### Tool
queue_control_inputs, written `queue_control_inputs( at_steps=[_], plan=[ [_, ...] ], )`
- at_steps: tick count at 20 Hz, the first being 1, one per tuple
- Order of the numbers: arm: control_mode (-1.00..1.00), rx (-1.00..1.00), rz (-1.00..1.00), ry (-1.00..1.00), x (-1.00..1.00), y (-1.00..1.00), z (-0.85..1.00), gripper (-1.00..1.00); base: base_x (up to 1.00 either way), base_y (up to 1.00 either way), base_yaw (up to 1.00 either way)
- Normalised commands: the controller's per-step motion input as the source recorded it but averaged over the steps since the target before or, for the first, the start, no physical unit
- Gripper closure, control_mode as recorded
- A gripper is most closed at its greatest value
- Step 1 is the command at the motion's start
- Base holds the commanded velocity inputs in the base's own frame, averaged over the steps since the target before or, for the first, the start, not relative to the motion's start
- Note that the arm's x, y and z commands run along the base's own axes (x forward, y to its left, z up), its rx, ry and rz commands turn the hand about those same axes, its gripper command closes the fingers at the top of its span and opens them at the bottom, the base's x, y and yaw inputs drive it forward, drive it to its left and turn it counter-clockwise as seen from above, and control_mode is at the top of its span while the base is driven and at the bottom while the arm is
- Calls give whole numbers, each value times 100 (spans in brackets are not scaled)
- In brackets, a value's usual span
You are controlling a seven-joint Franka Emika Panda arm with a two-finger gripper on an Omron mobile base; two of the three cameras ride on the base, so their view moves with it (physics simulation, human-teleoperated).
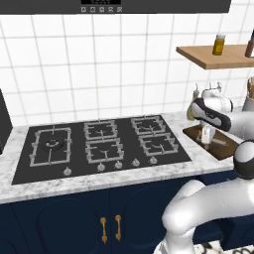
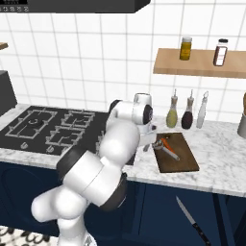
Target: Place the appropriate cutting tool for cutting the carrot skin on the cutting board.
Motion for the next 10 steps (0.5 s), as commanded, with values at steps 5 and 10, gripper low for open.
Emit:
queue_control_inputs(
  at_steps=[5,10],
  plan=[
    [-100,-1,7,-1,-100,70,-1,-100,0,0,0],
    [-100,-11,13,-38,-100,64,0,-100,0,0,0]
  ],
)
